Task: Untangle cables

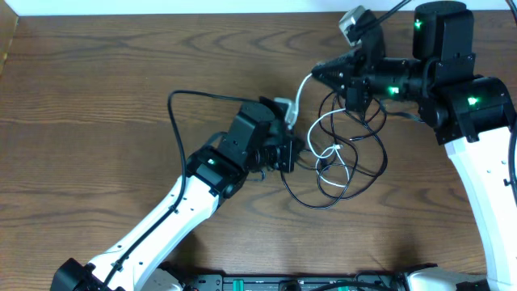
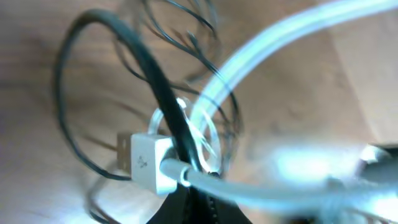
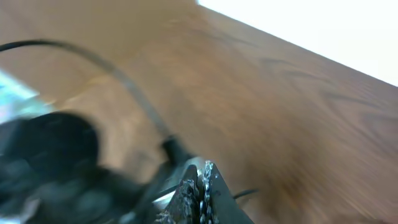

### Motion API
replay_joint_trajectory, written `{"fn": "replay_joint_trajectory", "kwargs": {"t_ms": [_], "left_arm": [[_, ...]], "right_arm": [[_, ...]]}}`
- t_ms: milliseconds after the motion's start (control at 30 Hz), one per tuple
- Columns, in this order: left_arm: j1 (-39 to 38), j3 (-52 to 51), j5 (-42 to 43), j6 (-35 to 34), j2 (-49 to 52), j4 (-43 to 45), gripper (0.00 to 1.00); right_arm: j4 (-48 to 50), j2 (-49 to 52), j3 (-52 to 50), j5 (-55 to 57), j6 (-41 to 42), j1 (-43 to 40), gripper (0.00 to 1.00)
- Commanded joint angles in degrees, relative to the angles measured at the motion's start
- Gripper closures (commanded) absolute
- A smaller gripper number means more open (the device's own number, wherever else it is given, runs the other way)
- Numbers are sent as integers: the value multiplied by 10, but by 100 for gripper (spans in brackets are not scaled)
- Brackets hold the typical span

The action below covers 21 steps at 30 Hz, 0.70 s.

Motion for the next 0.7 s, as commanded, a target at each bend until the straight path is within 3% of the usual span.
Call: {"fn": "replay_joint_trajectory", "kwargs": {"t_ms": [0,100,300,533,667], "left_arm": [[-16,2,90,2,3,-29,92],[-28,2,65,36,3,-89,92],[-29,2,-141,37,3,-196,92],[-29,2,-260,37,3,-158,92],[-22,2,-277,37,3,-148,91]], "right_arm": [[10,0,3,174,73,-1,99],[32,0,3,245,120,-5,99],[53,0,3,315,197,-34,99],[14,0,3,334,166,-67,99],[-63,0,3,462,164,-91,99]]}}
